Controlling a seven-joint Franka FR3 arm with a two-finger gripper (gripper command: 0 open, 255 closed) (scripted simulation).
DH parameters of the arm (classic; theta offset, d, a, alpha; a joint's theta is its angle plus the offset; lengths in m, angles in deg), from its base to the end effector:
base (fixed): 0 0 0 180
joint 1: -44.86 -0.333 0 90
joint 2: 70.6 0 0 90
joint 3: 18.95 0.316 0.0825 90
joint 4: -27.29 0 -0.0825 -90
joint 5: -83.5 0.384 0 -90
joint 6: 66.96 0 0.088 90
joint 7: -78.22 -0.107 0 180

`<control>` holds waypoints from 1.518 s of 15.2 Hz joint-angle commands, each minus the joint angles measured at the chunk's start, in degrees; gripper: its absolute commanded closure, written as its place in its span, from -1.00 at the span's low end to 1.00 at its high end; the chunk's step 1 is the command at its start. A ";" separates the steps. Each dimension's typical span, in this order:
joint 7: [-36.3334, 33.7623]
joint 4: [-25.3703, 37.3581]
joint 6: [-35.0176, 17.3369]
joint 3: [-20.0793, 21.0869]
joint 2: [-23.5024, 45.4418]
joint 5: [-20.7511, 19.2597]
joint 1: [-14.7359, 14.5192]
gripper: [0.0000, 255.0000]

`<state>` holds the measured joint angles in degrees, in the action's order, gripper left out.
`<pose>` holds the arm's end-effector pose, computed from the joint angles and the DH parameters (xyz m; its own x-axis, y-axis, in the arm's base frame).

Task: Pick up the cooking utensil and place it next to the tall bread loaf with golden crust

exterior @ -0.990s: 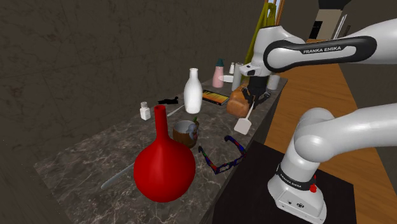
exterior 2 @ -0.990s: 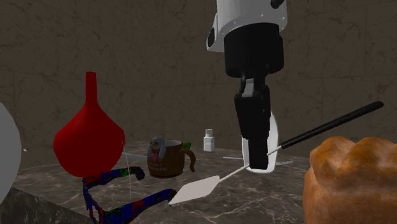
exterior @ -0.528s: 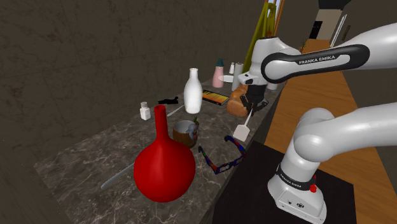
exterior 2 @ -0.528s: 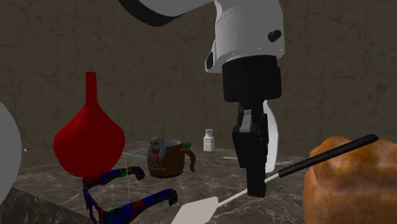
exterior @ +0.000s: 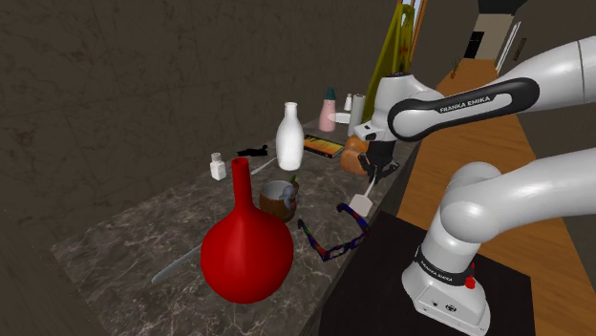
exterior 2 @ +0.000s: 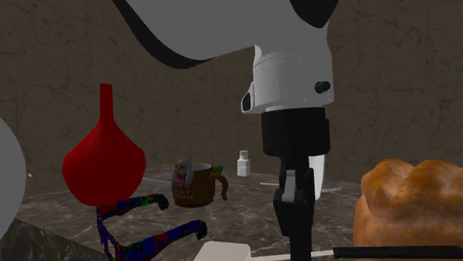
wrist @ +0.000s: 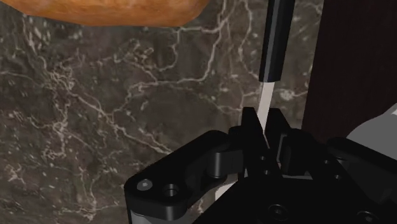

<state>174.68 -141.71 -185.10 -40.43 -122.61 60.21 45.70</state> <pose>0.2581 -0.1014 0.3727 -0.0539 0.9963 -0.0664 0.9985 0.0540 -0.0003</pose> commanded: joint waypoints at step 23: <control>-0.01 2.70 5.41 1.83 -2.76 1.95 -0.87 -1.00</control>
<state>174.58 -139.42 -180.18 -38.67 -125.33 62.00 44.91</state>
